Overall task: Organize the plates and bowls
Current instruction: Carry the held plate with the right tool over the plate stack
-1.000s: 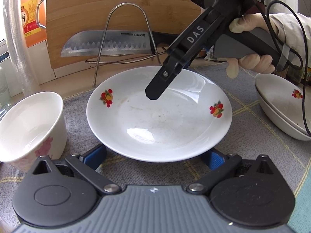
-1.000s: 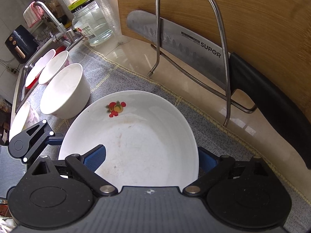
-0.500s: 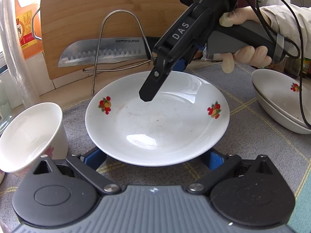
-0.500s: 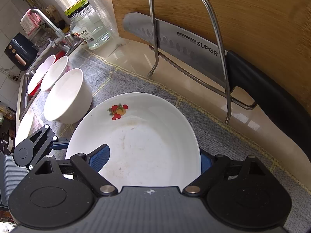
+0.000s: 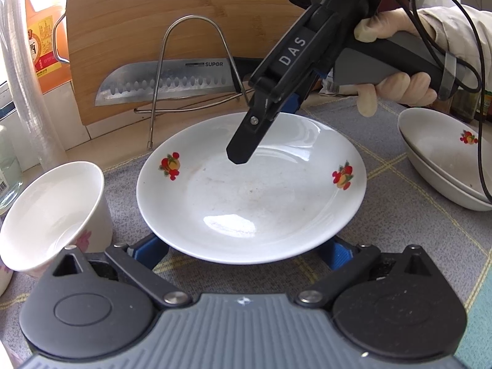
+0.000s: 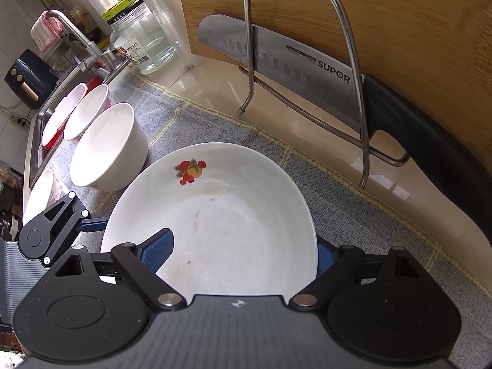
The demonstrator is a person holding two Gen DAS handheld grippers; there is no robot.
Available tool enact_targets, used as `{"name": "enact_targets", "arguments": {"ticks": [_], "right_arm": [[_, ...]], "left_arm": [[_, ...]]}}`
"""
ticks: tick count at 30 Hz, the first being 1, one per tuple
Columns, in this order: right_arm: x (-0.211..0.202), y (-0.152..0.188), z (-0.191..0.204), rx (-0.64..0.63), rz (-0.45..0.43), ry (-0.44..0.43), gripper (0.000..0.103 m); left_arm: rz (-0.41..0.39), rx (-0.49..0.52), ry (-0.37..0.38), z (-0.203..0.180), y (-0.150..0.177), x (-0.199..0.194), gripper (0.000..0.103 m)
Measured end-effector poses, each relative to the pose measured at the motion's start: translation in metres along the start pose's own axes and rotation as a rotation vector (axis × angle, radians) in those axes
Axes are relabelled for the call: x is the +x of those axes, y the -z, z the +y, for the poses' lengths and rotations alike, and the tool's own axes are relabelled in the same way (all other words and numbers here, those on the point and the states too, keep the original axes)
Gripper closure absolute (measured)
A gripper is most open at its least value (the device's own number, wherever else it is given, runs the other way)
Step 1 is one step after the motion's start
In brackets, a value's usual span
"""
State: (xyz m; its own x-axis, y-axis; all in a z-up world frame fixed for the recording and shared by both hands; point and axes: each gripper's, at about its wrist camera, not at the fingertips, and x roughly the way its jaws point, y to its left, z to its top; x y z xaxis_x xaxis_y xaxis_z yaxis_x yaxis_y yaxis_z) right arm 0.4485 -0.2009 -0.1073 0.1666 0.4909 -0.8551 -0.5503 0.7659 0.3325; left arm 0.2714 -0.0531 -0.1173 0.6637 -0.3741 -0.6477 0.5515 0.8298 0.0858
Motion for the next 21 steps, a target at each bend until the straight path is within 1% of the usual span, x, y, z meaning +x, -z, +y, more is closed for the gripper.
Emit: {"name": "enact_targets", "arguments": {"ticks": [13, 21], "right_arm": [[-0.014, 0.011, 0.017, -0.006, -0.016, 0.005, 0.009], [-0.027, 0.021, 0.035, -0.014, -0.034, 0.001, 0.009]], "left_arm": [[-0.003, 0.006, -0.008, -0.003, 0.000, -0.014, 0.002], [0.003, 0.017, -0.004, -0.009, 0.000, -0.033, 0.002]]}}
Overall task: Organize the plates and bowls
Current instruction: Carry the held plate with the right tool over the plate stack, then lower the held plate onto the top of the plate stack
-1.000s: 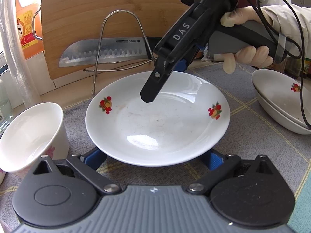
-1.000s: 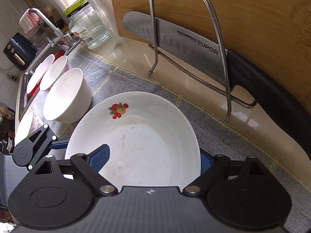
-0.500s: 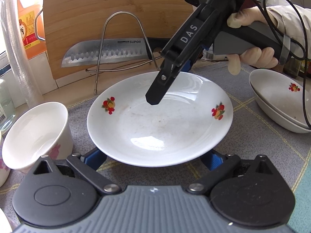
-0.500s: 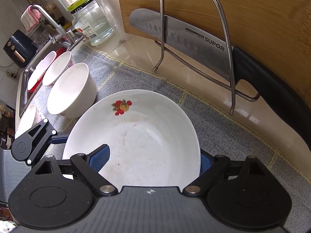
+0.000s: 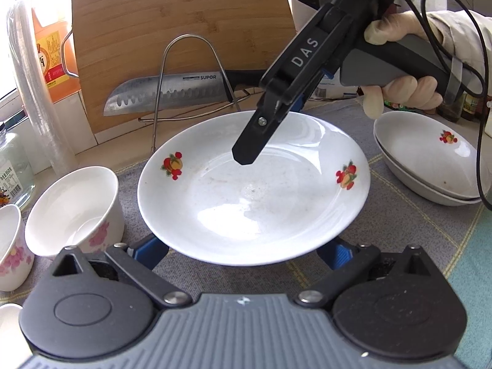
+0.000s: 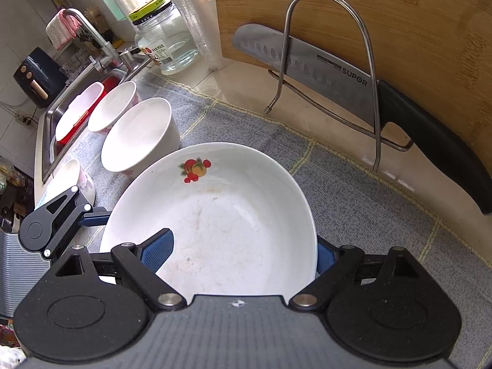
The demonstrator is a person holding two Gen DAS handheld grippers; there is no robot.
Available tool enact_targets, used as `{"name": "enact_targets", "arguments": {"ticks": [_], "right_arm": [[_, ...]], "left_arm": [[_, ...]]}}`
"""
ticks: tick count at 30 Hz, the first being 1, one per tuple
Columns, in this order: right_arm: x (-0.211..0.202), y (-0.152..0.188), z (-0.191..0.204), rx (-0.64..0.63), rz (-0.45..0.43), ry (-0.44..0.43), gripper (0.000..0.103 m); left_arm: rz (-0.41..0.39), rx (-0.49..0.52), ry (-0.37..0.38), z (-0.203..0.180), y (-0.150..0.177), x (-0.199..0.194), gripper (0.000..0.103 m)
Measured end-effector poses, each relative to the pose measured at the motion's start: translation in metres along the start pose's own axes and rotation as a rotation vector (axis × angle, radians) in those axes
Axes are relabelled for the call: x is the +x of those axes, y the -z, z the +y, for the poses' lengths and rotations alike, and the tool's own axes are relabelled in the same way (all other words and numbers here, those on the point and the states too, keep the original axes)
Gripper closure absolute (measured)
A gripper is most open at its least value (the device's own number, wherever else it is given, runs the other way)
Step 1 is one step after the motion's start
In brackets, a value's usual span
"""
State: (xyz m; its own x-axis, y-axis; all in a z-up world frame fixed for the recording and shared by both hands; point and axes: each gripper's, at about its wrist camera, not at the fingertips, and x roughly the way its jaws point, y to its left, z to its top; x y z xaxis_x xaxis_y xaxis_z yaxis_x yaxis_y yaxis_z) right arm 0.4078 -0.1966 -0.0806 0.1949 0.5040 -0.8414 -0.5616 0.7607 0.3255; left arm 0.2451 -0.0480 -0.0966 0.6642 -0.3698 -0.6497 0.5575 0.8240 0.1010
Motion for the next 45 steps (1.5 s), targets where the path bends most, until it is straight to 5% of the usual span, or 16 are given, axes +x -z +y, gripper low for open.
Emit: {"name": "enact_targets", "arguments": {"ticks": [18, 45], "right_arm": [[-0.058, 0.057, 0.020, 0.058, -0.073, 0.035, 0.009], [-0.165, 0.190, -0.024, 0.387, -0.215, 0.272, 0.008]], "left_arm": [[-0.008, 0.099, 0.063, -0.031, -0.012, -0.038, 0.002], [-0.068, 0.366, 0.394, -0.122, -0.051, 0.000, 0.002]]}}
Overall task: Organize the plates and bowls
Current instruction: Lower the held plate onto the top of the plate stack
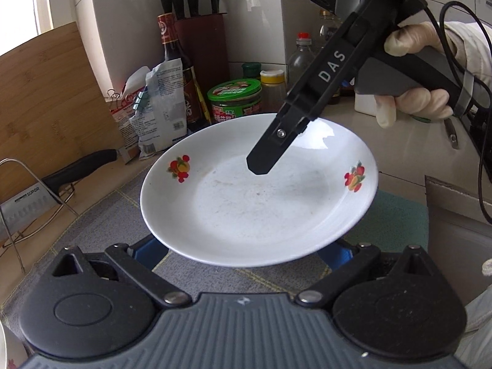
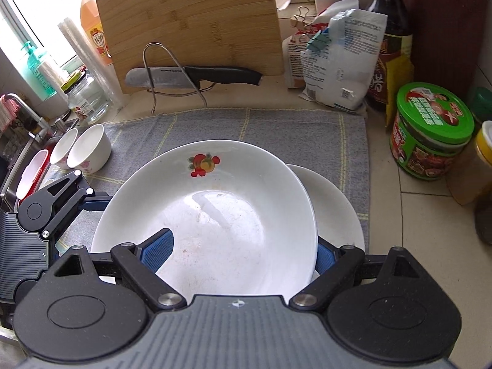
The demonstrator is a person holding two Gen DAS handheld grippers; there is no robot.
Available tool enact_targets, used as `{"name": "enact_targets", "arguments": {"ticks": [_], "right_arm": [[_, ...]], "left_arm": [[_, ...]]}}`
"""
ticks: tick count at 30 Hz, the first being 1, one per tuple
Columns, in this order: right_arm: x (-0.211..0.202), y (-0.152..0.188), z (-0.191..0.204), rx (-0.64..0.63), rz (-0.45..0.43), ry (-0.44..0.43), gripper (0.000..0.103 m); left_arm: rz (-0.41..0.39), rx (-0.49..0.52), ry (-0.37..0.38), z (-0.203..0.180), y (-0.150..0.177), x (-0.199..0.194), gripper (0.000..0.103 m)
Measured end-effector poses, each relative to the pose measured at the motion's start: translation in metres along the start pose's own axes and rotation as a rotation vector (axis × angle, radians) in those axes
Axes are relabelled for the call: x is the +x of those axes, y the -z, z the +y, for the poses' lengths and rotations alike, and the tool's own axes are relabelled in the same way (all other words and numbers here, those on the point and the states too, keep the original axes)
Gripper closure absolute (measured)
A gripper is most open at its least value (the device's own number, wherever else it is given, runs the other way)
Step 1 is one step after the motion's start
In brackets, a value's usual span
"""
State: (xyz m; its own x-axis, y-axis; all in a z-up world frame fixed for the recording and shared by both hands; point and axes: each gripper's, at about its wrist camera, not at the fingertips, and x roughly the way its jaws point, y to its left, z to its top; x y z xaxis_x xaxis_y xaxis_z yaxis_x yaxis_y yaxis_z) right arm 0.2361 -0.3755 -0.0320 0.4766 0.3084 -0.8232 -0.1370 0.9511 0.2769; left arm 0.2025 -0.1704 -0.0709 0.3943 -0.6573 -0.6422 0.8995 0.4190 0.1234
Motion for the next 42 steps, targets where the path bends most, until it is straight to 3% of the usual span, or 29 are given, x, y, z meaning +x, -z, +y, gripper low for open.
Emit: {"name": "enact_targets", "arguments": {"ticks": [8, 16, 42], "right_arm": [[-0.006, 0.019, -0.022, 0.073, 0.006, 0.046, 0.008], [0.000, 0.026, -0.029, 0.096, 0.021, 0.062, 0.009], [0.017, 0.017, -0.027, 0.060, 0.065, 0.073, 0.009]], "left_arm": [[0.017, 0.025, 0.072, -0.008, -0.006, 0.022, 0.002], [0.037, 0.033, 0.098, -0.008, -0.005, 0.031, 0.002], [0.086, 0.035, 0.104, -0.005, 0.000, 0.034, 0.002]]}}
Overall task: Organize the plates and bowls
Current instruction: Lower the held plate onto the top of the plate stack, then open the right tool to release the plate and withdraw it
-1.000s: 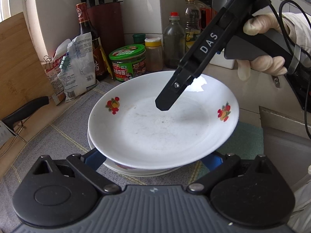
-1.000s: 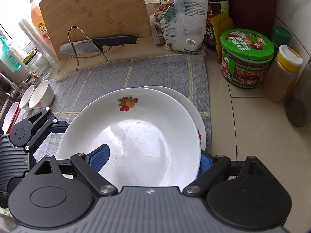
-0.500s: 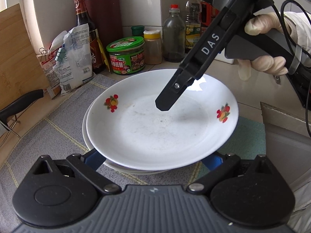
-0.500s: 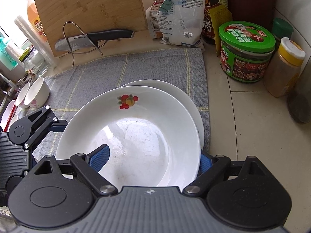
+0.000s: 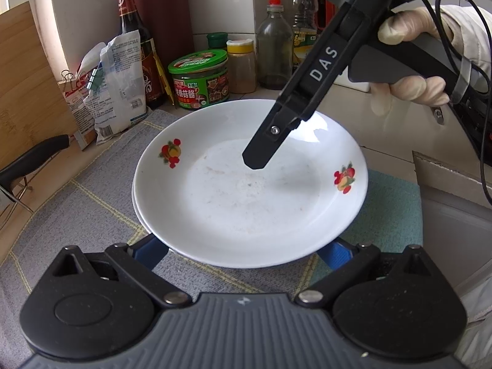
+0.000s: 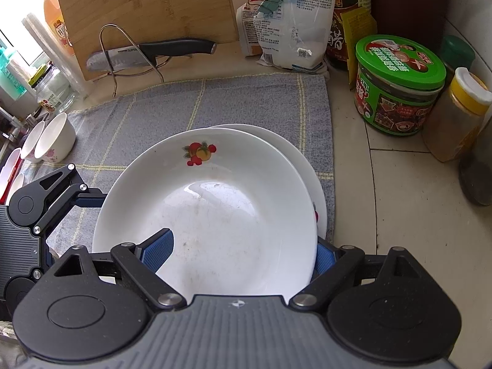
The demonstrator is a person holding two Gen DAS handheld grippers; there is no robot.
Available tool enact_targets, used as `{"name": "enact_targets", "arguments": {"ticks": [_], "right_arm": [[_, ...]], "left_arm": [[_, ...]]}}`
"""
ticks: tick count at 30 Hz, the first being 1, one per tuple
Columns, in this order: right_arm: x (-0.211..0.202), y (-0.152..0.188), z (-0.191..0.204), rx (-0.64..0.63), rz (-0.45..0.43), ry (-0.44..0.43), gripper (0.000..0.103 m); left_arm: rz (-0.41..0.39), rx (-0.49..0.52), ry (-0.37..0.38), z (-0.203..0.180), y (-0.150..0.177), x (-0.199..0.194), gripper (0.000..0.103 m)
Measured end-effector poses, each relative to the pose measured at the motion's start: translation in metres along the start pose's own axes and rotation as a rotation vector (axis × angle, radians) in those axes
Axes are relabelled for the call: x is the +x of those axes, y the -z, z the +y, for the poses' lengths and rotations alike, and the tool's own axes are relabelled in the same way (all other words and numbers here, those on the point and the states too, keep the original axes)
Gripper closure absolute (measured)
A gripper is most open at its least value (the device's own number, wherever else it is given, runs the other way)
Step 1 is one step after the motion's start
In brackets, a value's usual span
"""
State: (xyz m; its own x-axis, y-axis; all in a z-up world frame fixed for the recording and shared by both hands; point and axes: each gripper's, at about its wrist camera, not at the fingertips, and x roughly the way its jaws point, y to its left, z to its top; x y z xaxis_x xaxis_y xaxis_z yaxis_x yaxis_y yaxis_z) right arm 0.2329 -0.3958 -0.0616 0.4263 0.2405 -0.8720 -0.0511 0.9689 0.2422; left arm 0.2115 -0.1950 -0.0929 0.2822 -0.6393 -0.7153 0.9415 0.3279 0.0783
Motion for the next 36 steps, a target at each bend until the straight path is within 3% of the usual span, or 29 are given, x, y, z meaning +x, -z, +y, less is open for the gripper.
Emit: {"name": "enact_targets", "arguments": {"ticks": [16, 25, 36], "right_arm": [[0.002, -0.001, 0.003, -0.008, 0.024, 0.008, 0.009], [-0.008, 0.004, 0.003, 0.000, 0.019, 0.013, 0.009], [-0.011, 0.012, 0.007, 0.002, 0.027, 0.019, 0.009]], "left_arm": [[0.006, -0.017, -0.015, 0.008, 0.003, -0.002, 0.003], [-0.060, 0.073, -0.002, -0.005, -0.004, -0.004, 0.003], [-0.066, 0.064, 0.000, -0.005, -0.003, -0.004, 0.003]]}}
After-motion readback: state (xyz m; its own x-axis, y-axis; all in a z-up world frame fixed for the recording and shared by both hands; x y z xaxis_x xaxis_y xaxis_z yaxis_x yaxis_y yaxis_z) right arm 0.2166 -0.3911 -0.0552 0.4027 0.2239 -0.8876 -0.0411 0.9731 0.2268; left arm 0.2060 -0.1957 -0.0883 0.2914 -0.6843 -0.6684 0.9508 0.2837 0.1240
